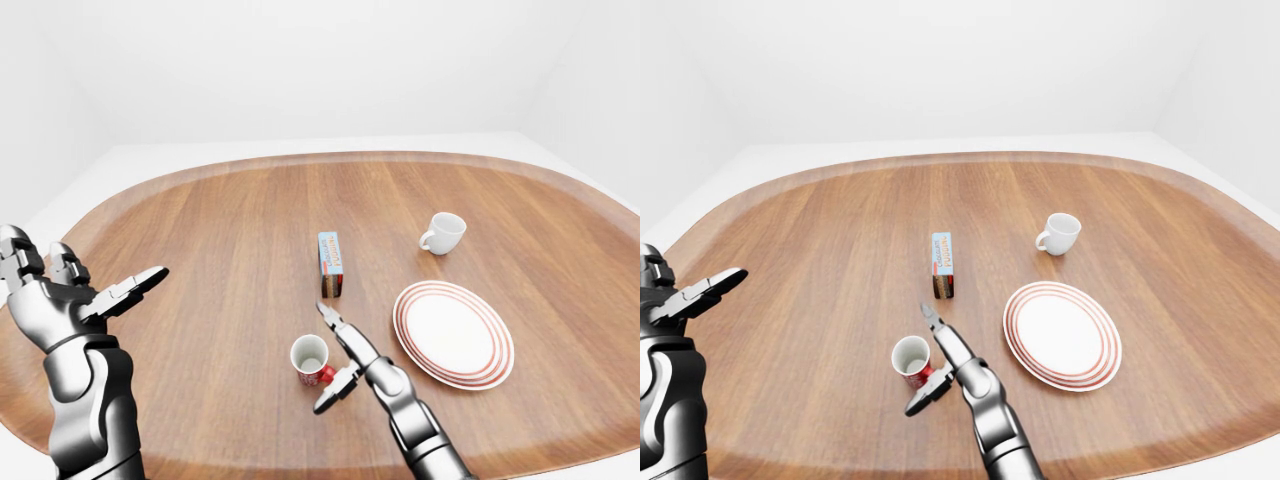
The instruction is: Pick up the red mug and put it on the plate
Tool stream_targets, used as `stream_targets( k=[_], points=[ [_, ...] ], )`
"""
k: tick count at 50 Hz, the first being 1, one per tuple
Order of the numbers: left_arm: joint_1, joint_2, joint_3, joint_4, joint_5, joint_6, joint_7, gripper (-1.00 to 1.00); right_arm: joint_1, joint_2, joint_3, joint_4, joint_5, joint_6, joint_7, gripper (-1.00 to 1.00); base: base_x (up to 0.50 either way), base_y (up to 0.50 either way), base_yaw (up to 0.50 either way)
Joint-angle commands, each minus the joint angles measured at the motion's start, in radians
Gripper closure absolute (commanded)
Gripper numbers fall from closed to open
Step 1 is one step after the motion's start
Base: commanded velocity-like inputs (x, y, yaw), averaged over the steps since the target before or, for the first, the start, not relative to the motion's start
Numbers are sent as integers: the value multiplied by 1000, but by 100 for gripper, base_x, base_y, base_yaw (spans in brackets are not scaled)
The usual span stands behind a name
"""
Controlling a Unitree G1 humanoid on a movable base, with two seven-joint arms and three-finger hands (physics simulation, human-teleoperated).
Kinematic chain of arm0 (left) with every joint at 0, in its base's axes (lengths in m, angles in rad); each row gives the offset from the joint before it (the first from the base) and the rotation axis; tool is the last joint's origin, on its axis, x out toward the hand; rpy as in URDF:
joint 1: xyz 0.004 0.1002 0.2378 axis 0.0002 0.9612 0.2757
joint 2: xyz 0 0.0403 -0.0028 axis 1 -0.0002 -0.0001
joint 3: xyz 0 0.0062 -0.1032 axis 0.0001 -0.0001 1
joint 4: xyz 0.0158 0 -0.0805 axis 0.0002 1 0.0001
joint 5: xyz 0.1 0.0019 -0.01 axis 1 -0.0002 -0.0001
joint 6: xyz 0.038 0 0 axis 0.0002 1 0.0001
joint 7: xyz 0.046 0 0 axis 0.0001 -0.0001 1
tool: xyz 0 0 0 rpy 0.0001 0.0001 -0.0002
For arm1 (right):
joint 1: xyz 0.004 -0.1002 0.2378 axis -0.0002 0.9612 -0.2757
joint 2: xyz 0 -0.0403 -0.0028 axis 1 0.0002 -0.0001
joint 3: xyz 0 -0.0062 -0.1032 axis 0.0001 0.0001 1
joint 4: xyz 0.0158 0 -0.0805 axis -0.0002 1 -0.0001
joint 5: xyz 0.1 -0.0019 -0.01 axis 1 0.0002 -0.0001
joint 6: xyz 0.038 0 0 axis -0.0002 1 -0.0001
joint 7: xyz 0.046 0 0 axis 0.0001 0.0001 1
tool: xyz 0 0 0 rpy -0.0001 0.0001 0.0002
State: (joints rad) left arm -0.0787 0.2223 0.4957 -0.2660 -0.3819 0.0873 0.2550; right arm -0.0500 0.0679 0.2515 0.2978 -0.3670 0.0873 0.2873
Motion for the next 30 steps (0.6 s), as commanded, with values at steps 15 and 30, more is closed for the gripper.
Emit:
stream_targets(
  k=[15,30],
  points=[
    [0,-1,-2,-1,2,0,0,-100,-91,34,-29,226,-44,0,-9,-100,0,0,0],
    [3,-3,-1,-2,2,0,-2,-100,-94,39,-29,249,-58,0,-11,-100,0,0,0]
  ],
)
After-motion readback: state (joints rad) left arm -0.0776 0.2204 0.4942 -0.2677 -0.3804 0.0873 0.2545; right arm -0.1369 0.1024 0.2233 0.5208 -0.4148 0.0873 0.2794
